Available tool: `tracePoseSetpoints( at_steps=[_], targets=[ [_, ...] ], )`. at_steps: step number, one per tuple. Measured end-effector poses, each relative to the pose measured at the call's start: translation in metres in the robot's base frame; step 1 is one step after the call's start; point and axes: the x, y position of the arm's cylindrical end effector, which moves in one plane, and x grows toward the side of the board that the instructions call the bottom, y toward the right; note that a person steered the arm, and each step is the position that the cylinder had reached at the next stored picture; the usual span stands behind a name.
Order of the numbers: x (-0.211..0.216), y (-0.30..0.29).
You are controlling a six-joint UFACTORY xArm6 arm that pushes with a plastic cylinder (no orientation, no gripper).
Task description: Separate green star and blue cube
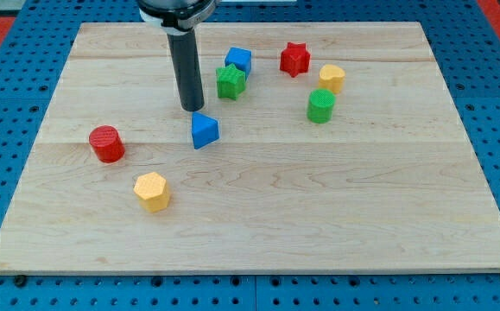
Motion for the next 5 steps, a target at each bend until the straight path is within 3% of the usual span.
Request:
tracePoseSetpoints(
  at_steps=[2,3,5],
  targets=[
    [0.033,0.004],
    [-0.021,0.037],
    [-0.039,-0.064]
  ],
)
